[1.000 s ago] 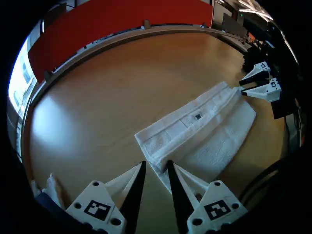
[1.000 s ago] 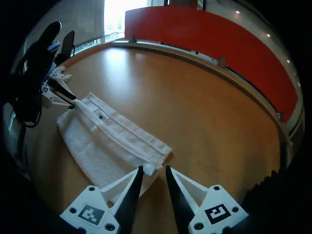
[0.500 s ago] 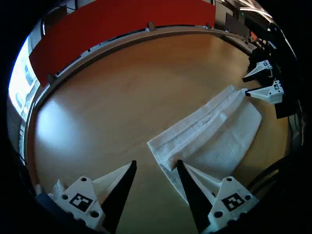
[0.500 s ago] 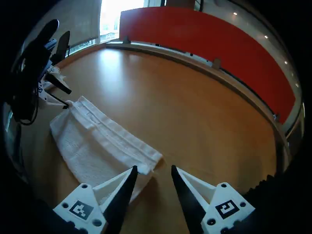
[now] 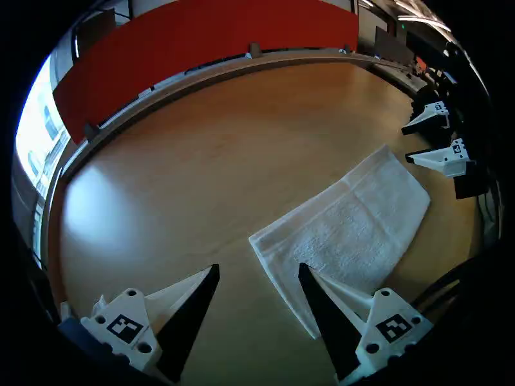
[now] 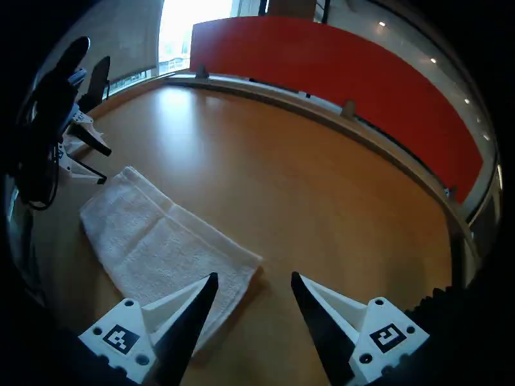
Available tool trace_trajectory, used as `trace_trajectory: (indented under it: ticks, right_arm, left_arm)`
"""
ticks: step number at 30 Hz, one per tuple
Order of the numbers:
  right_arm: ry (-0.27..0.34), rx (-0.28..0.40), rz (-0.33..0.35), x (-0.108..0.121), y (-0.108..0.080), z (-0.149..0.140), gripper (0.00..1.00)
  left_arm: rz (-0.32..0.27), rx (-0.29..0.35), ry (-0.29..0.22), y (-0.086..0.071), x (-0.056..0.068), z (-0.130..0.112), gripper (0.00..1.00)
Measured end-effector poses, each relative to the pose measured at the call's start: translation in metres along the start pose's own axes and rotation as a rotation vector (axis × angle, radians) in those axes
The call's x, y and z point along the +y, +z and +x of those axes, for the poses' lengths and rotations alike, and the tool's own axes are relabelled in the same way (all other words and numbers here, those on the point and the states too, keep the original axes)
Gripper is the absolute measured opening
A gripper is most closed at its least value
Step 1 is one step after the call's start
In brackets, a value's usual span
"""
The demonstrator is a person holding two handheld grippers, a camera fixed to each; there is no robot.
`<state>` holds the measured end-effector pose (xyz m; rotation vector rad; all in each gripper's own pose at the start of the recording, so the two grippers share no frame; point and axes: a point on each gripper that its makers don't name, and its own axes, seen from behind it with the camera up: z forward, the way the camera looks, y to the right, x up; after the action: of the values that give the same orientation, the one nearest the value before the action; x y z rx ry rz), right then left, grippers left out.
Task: Fold towel
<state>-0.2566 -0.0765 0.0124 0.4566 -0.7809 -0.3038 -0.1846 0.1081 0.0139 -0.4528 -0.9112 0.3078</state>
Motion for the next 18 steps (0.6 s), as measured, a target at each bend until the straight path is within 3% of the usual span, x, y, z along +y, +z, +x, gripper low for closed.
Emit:
trace_trajectory:
  ticks: [8,18]
  right_arm:
    - [0.001,0.013,0.007,-0.011,-0.015,-0.005,0.88]
    - [0.012,0.012,0.007,-0.028,-0.043,-0.027,0.88]
  left_arm:
    - [-0.005,0.013,-0.031,-0.016,0.007,-0.008,0.91]
    - [-0.001,0.014,-0.090,-0.041,0.020,-0.037,0.91]
